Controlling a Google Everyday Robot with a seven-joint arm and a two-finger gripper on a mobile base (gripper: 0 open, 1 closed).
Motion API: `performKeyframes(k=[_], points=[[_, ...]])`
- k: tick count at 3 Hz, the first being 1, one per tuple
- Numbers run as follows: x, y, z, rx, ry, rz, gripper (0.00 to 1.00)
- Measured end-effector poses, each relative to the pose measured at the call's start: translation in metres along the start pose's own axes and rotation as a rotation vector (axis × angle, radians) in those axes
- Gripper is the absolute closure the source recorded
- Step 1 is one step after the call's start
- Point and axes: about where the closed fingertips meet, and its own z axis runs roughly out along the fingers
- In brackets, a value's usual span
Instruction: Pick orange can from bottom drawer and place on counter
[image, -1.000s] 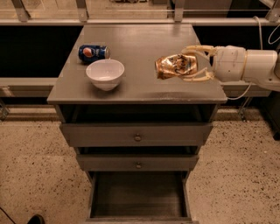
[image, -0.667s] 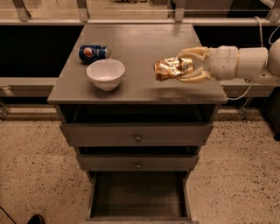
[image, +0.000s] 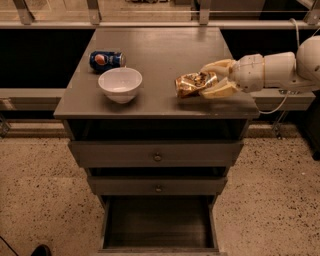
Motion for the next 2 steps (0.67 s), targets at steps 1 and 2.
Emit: performKeyframes(k=[1,2], points=[[0.0001,0.0007,0.0024,-0.004,-0.002,0.005,0.62],[-0.0004,0.0013,0.0056,-0.008,-0.005,0.005,0.38]])
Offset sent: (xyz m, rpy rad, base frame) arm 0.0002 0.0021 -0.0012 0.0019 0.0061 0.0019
